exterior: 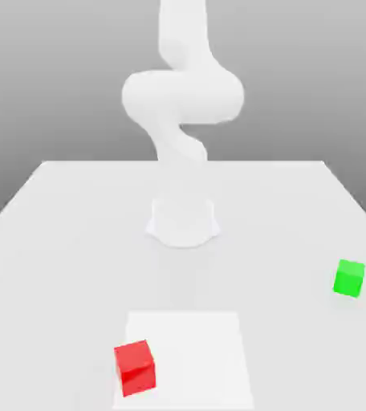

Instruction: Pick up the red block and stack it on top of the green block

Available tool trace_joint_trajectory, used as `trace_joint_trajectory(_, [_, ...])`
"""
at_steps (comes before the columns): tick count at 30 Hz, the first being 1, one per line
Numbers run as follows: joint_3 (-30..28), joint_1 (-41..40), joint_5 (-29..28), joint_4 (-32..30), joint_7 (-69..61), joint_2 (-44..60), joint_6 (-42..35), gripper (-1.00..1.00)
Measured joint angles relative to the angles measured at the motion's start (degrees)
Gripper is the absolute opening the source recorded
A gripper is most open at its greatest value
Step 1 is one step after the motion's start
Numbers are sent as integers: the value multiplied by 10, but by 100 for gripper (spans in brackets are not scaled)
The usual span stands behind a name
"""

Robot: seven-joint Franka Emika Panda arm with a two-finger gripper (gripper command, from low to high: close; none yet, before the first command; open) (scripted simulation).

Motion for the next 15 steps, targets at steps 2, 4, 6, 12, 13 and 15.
trace_joint_trajectory(2, [-18, 12, 7, -11, -29, 44, 18, 0])
trace_joint_trajectory(4, [-34, 22, 14, -22, -57, 86, 36, 0])
trace_joint_trajectory(6, [-48, 31, 23, -33, -86, 128, 53, 0])
trace_joint_trajectory(12, [-84, 49, 49, -64, -172, 254, 105, 0])
trace_joint_trajectory(13, [-88, 50, 53, -69, -186, 275, 113, 0])
trace_joint_trajectory(15, [-94, 51, 60, -80, -214, 316, 131, 0])
